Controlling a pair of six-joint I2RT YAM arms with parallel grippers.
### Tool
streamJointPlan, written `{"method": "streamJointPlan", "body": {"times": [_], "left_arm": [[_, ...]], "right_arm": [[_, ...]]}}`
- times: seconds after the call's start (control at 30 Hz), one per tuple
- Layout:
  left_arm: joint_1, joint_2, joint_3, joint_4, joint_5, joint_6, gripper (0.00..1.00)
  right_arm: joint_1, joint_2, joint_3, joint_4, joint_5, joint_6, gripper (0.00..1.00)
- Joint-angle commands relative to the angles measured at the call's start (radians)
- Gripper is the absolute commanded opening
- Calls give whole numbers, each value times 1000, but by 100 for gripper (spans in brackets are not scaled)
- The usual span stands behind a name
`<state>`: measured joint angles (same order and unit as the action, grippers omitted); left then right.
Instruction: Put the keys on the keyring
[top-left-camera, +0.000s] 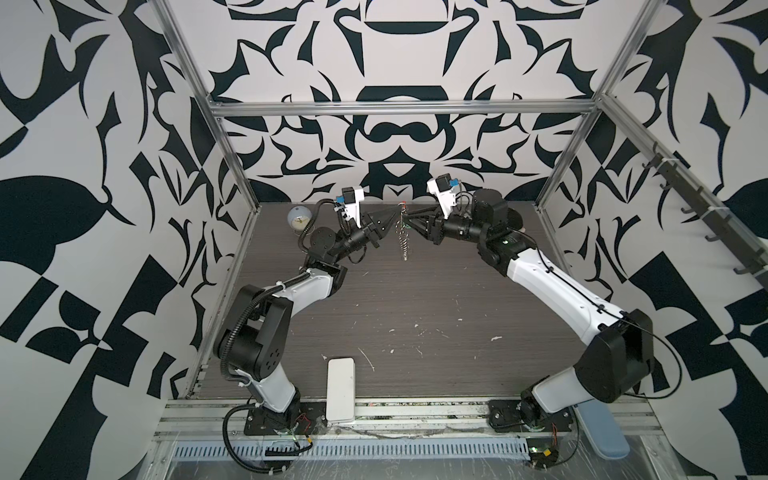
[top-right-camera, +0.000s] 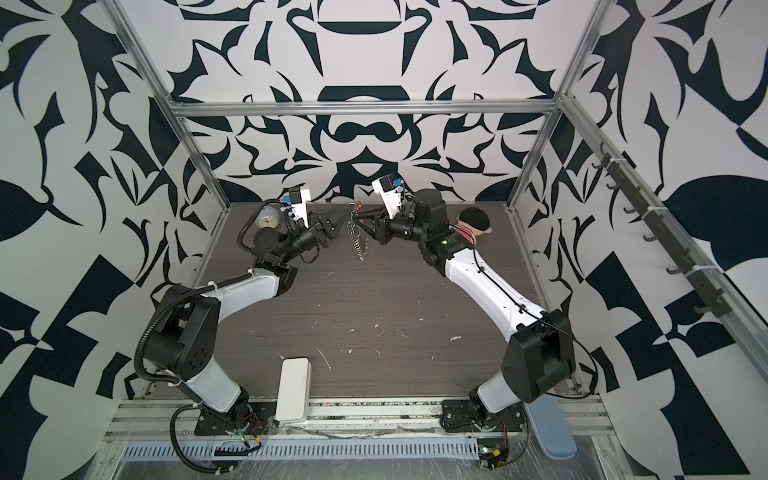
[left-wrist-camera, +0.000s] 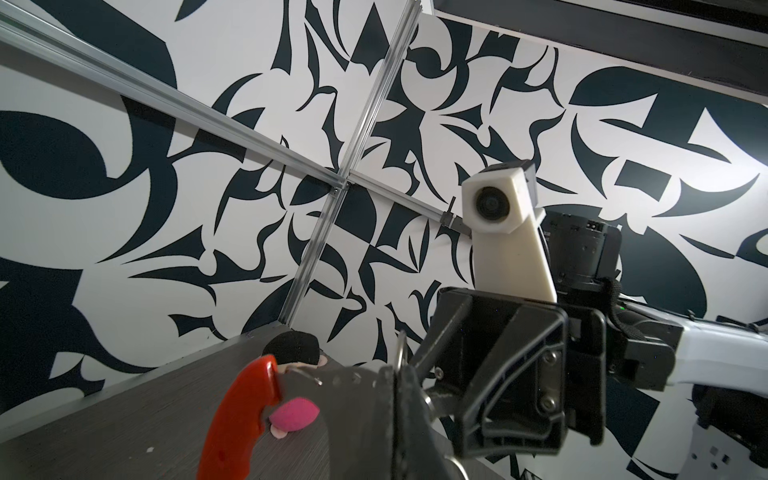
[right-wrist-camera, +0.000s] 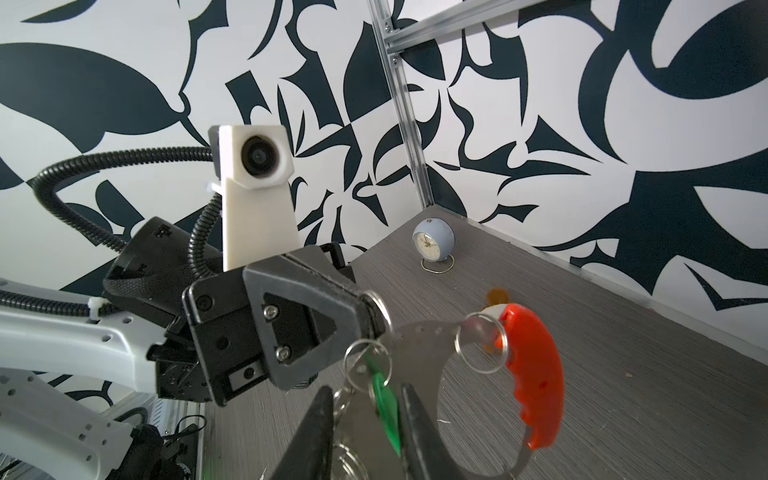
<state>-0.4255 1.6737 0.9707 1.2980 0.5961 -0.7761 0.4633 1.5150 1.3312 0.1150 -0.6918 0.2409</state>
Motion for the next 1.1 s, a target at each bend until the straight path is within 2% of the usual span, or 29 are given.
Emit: {"method": "streamJointPlan", "body": {"times": [0.0, 0.2, 0.47, 0.6, 0.8, 0.93, 1.07], "left_arm": [[2, -35, 43, 64, 12, -17, 0], [2, -32, 51, 64, 17, -25, 0], [1, -26, 57, 85, 13, -38, 0], [3, -23, 63, 97, 16, -41, 0], [1, 2, 78, 144, 25, -65, 0], [0, 14, 86, 143, 37, -71, 0], [-1, 13, 80, 144, 39, -66, 0]], "right_arm": [[-5, 2, 15, 43, -13, -7, 29], [-9, 14, 20, 40, -9, -9, 21], [-9, 11, 19, 22, -17, -24, 0], [-9, 22, 38, -17, -54, -28, 0], [3, 82, 101, -110, -171, -29, 0], [8, 92, 121, -149, -188, -44, 0], [-8, 26, 89, -144, -72, -58, 26]]}}
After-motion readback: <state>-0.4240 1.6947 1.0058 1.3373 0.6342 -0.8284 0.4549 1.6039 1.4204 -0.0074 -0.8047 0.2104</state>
